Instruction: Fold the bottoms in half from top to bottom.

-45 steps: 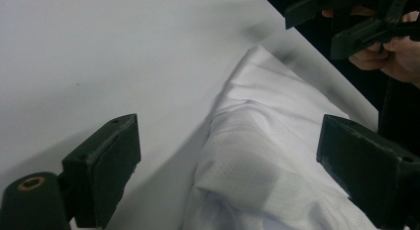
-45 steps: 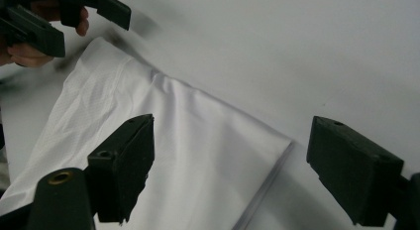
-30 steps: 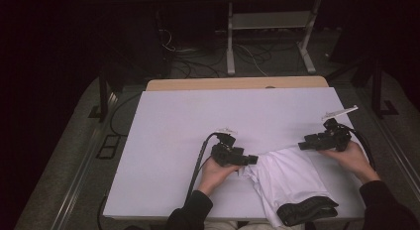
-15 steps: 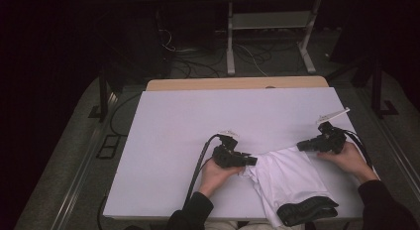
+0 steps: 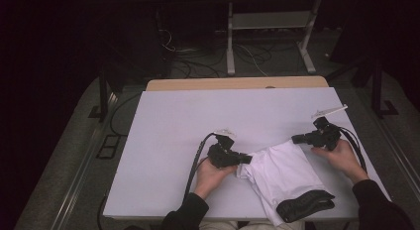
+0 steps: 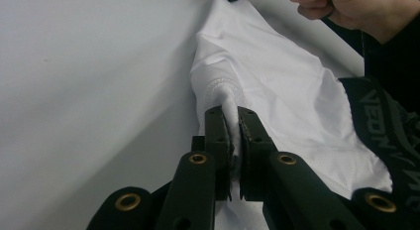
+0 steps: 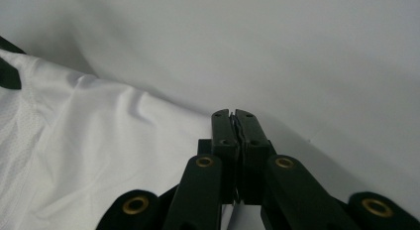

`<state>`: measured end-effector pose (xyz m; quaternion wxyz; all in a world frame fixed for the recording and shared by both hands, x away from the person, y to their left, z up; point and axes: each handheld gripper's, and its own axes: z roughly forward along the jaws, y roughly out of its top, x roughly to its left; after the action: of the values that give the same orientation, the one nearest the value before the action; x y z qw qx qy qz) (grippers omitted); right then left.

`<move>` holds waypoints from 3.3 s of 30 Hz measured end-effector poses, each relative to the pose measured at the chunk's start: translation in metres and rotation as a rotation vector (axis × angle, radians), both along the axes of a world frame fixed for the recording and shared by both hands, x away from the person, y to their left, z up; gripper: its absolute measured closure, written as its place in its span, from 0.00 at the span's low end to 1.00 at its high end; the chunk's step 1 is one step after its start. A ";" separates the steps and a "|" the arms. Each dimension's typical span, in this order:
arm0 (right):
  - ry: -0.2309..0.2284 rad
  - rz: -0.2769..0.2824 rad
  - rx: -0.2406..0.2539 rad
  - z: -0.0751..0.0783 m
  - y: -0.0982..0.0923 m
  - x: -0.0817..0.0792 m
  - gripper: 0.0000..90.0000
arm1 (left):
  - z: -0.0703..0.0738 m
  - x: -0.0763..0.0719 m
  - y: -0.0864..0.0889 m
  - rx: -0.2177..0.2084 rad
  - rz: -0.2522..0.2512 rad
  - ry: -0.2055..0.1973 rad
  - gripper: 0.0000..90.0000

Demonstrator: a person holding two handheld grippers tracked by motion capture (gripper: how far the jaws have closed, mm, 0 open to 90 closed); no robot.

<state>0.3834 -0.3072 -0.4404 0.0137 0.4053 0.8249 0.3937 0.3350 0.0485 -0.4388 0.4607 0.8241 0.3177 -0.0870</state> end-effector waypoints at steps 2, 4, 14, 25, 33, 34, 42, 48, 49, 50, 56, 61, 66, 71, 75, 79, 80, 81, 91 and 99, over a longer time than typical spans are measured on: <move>-0.006 0.001 -0.010 0.001 0.004 0.001 0.97 | 0.005 -0.001 0.003 0.005 -0.005 -0.006 0.93; -0.011 0.003 -0.015 0.002 0.008 0.003 0.97 | 0.010 -0.002 0.006 0.015 -0.008 -0.014 0.93; -0.025 0.032 -0.010 0.007 0.038 0.018 0.97 | 0.022 -0.004 0.026 0.083 -0.012 -0.044 0.93; -0.021 0.077 -0.012 0.008 0.082 0.036 0.97 | 0.027 -0.002 0.064 0.105 0.021 -0.058 0.93; -0.007 0.084 -0.025 0.009 0.103 0.044 0.97 | 0.033 0.011 0.083 0.136 0.011 -0.067 0.93; -0.006 0.080 -0.028 0.009 0.105 0.046 0.97 | 0.034 0.014 0.085 0.148 0.006 -0.071 0.93; -0.008 0.009 -0.055 0.009 0.113 0.055 0.97 | 0.039 0.050 0.092 0.197 0.031 -0.087 0.93; -0.005 -0.042 -0.044 0.009 0.107 0.059 0.97 | 0.040 0.070 0.088 0.216 0.053 -0.103 0.93; -0.004 -0.049 -0.039 0.009 0.106 0.060 0.97 | 0.040 0.073 0.087 0.221 0.060 -0.107 0.93; -0.005 -0.057 -0.037 0.009 0.105 0.061 0.97 | 0.040 0.076 0.086 0.231 0.062 -0.107 0.93; -0.022 -0.077 -0.042 0.010 0.101 0.065 0.97 | 0.045 0.102 0.082 0.248 0.100 -0.106 0.93; -0.033 -0.108 -0.019 0.011 0.096 0.071 0.97 | 0.044 0.117 0.080 0.224 0.131 -0.116 0.93; -0.041 -0.137 0.024 0.010 0.091 0.083 0.97 | 0.040 0.133 0.082 0.192 0.174 -0.106 0.93; -0.051 -0.174 0.041 0.010 0.090 0.094 0.97 | 0.037 0.145 0.082 0.177 0.185 -0.112 0.93; -0.046 -0.193 0.036 0.009 0.093 0.102 0.97 | 0.036 0.151 0.082 0.172 0.208 -0.110 0.93; -0.053 -0.215 0.034 0.010 0.095 0.107 0.97 | 0.036 0.156 0.080 0.162 0.232 -0.126 0.93; -0.048 -0.221 0.033 0.011 0.095 0.109 0.97 | 0.036 0.157 0.080 0.157 0.238 -0.124 0.93; -0.050 -0.224 0.028 0.011 0.094 0.110 0.97 | 0.035 0.158 0.079 0.151 0.242 -0.120 0.93; -0.052 -0.190 0.023 0.007 0.093 0.121 0.95 | 0.028 0.165 0.077 0.164 0.259 -0.108 0.80; -0.106 -0.176 0.042 0.014 0.089 0.107 0.64 | 0.022 0.155 0.083 0.159 0.292 -0.113 0.36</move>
<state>0.4909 -0.2179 -0.4262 0.0836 0.4551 0.7757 0.4291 0.4899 0.1314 -0.4170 0.4188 0.8067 0.4135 0.0529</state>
